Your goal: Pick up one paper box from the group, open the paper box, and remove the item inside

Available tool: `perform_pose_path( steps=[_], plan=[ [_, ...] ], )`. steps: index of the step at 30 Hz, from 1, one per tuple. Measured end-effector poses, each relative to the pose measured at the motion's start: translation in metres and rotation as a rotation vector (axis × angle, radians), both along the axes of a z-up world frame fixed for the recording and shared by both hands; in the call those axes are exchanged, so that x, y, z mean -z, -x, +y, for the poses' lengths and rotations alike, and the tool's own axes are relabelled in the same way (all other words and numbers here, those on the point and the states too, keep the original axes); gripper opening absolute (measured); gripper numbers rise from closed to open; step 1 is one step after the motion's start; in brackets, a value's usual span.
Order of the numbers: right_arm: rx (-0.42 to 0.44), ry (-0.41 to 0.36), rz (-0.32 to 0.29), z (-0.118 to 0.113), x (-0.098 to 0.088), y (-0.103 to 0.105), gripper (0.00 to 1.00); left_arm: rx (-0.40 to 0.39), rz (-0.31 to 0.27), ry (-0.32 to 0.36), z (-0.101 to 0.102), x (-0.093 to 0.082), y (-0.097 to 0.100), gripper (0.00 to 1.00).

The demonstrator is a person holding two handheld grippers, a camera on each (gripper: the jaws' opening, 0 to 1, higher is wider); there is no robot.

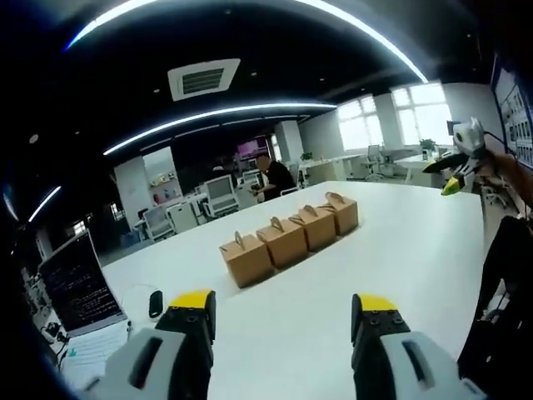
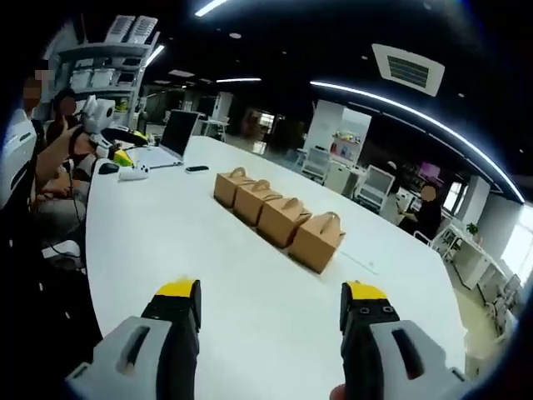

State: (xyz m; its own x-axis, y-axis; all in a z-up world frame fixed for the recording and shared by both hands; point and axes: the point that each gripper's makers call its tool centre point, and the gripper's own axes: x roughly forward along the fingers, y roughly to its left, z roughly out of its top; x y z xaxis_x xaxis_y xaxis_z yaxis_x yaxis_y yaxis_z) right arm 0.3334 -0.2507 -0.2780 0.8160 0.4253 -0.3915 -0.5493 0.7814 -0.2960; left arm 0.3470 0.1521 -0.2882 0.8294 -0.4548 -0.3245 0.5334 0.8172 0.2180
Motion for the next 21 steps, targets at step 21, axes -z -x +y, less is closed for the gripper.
perform_pose_path(
  steps=[21],
  plan=[
    [-0.094,-0.043,0.038,0.067,-0.006,-0.06,0.6,0.037,-0.001,0.024,0.0,0.013,0.009,0.66]
  ],
)
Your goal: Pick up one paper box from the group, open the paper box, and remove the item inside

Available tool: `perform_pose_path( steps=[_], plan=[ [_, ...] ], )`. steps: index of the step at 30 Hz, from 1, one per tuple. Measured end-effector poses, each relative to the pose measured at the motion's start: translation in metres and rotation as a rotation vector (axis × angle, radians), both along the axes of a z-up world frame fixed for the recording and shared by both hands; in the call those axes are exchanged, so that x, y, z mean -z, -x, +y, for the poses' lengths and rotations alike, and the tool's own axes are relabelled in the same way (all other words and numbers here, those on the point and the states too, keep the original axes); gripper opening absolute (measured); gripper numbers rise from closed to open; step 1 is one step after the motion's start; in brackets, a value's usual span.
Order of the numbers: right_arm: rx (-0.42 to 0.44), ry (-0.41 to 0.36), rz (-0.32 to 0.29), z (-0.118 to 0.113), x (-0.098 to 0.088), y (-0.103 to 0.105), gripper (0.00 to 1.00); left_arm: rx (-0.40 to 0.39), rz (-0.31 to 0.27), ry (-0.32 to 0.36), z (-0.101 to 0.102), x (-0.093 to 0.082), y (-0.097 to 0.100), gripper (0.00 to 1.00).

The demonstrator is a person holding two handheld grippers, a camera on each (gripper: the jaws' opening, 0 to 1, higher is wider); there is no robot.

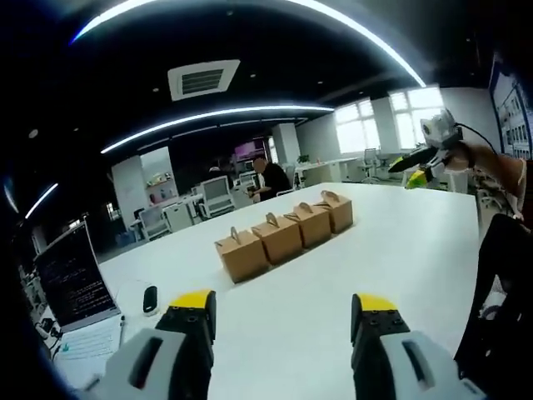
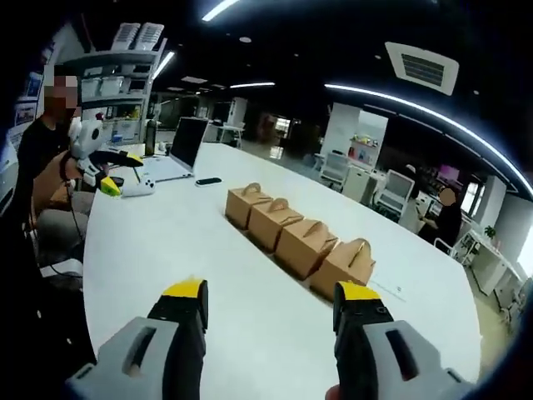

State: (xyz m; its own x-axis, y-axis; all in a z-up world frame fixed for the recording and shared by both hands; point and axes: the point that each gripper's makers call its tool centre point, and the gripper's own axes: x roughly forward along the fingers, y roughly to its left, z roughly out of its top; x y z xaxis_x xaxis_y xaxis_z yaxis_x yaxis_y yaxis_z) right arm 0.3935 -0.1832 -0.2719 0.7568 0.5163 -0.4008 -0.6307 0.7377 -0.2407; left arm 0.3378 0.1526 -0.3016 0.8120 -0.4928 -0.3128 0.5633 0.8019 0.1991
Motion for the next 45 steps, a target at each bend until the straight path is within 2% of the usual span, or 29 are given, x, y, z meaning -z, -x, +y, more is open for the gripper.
perform_pose_path(
  steps=[6,12,18,21,24,29,33,39,45],
  plan=[
    [0.001,-0.015,0.02,0.016,0.004,-0.028,0.54,0.03,-0.003,0.022,-0.004,0.003,0.008,0.66],
    [0.01,-0.035,0.033,0.033,0.009,-0.067,0.52,0.023,-0.001,0.032,0.0,0.007,0.017,0.66],
    [0.025,-0.031,0.07,0.047,0.022,-0.104,0.49,0.011,-0.002,0.043,0.008,0.007,0.023,0.65],
    [0.023,-0.006,0.085,0.054,0.03,-0.118,0.49,0.0,-0.005,0.047,0.012,0.006,0.025,0.65],
    [0.031,0.009,0.115,0.058,0.04,-0.131,0.43,-0.003,-0.006,0.059,0.013,0.006,0.027,0.65],
    [0.048,0.034,0.133,0.065,0.054,-0.153,0.43,0.003,0.004,0.068,0.009,0.012,0.031,0.65],
    [0.065,0.018,0.14,0.068,0.058,-0.169,0.42,-0.001,-0.003,0.084,0.01,0.01,0.032,0.65],
    [0.119,0.008,0.203,0.065,0.073,-0.194,0.36,-0.022,-0.008,0.092,0.017,0.011,0.031,0.65],
    [0.15,0.009,0.201,0.064,0.078,-0.215,0.34,-0.033,0.002,0.098,0.021,0.016,0.033,0.65]
  ],
)
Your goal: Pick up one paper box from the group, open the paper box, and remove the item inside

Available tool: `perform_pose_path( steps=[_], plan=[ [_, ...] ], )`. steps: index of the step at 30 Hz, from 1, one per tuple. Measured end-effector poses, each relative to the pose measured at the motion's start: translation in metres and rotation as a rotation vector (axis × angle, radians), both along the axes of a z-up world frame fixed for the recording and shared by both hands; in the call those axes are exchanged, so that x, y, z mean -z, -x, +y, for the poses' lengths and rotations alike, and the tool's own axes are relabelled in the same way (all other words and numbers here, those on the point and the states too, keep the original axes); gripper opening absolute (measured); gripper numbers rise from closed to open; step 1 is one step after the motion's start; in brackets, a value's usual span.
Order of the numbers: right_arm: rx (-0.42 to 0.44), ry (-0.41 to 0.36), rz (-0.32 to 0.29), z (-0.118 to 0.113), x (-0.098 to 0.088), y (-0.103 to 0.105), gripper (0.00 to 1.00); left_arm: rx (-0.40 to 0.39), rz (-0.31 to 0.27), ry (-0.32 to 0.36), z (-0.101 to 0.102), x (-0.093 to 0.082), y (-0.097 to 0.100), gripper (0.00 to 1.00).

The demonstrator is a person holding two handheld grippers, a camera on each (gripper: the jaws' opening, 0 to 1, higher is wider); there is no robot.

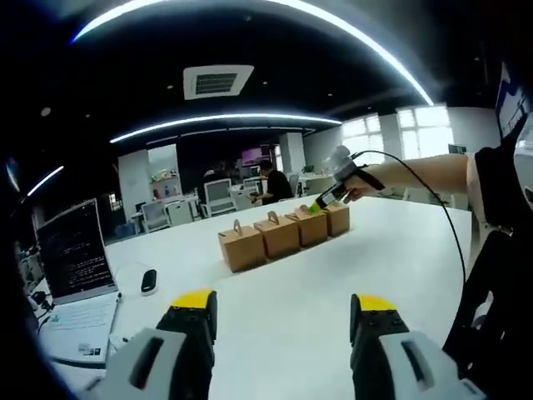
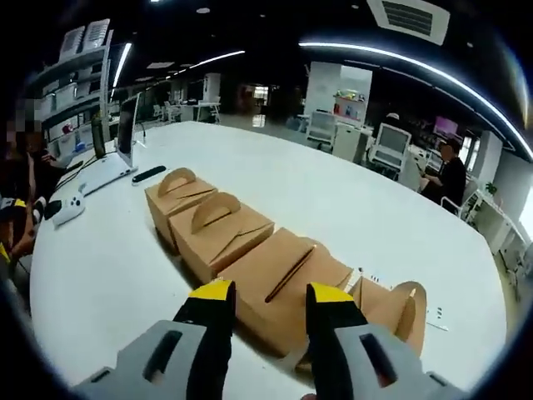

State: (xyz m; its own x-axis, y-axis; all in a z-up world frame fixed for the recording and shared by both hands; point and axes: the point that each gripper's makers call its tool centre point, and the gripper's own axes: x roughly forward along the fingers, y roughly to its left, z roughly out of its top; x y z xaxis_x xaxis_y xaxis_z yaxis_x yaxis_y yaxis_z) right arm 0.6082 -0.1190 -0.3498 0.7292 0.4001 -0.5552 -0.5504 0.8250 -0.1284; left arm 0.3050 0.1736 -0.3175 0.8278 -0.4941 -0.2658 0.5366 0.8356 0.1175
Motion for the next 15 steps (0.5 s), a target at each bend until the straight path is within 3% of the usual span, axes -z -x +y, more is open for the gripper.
perform_pose_path(
  steps=[12,15],
  plan=[
    [0.082,0.003,0.029,-0.005,0.004,-0.023,0.2,-0.023,0.0,0.009,0.011,0.0,0.001,0.64],
    [0.087,0.035,0.019,-0.003,0.005,-0.024,0.12,-0.025,-0.001,0.009,0.013,0.0,0.001,0.64]
  ],
)
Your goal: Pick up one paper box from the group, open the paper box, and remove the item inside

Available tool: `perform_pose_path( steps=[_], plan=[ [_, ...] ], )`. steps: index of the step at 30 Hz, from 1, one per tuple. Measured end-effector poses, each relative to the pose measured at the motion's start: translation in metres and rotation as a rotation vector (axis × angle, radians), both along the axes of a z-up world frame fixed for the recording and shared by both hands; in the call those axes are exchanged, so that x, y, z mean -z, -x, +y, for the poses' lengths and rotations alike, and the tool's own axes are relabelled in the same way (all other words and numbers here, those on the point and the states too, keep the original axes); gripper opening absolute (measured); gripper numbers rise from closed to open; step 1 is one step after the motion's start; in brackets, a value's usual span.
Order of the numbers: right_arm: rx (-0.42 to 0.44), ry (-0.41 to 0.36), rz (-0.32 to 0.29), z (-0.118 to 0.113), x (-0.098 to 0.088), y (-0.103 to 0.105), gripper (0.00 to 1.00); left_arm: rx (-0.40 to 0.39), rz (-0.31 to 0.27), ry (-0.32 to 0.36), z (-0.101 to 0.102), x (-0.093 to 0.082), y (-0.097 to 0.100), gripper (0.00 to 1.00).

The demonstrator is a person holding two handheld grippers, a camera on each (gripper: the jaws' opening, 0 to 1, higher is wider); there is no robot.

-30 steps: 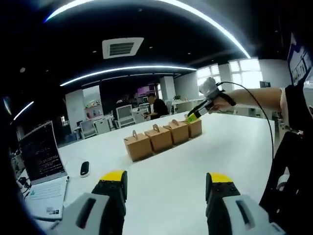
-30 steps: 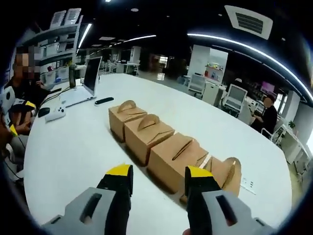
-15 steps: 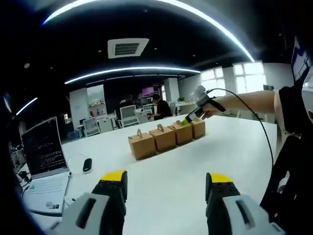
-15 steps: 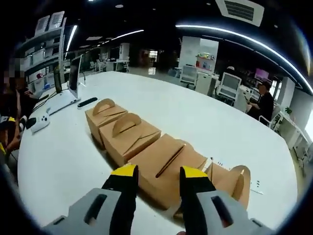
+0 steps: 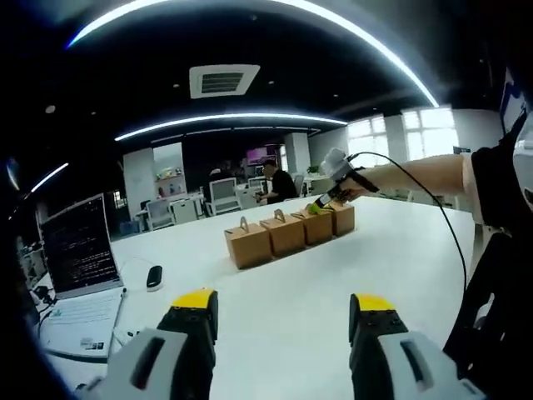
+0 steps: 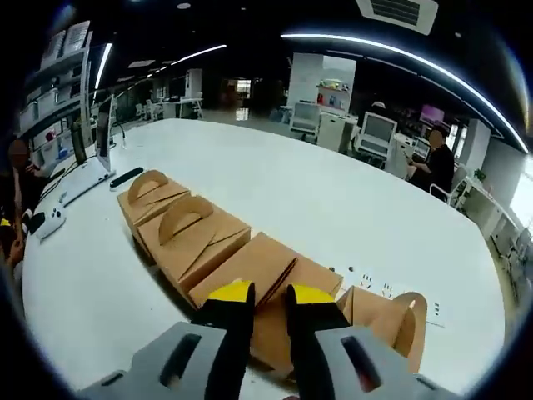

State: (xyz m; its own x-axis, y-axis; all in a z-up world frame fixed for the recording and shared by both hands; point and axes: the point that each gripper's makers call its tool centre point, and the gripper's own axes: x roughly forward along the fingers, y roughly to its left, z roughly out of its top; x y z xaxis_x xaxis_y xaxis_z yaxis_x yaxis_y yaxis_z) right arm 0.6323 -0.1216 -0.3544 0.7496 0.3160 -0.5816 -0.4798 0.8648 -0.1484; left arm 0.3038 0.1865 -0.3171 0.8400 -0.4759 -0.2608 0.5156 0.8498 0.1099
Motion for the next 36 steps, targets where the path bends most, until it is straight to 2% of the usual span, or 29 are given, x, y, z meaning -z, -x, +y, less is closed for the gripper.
perform_pose_path(
  steps=[5,18,26,36],
  plan=[
    [0.016,0.051,-0.012,-0.001,0.0,-0.004,0.04,-0.001,-0.001,0.002,0.002,0.0,0.001,0.64],
    [0.034,0.048,-0.041,-0.002,-0.012,-0.006,0.02,0.0,0.005,0.006,0.003,0.002,0.001,0.64],
    [0.043,0.023,-0.047,-0.005,-0.024,0.007,0.02,0.015,-0.001,0.012,-0.004,0.0,0.002,0.64],
    [0.046,-0.041,-0.064,-0.007,-0.047,0.044,0.02,0.057,-0.017,0.021,-0.021,-0.005,0.007,0.64]
  ],
)
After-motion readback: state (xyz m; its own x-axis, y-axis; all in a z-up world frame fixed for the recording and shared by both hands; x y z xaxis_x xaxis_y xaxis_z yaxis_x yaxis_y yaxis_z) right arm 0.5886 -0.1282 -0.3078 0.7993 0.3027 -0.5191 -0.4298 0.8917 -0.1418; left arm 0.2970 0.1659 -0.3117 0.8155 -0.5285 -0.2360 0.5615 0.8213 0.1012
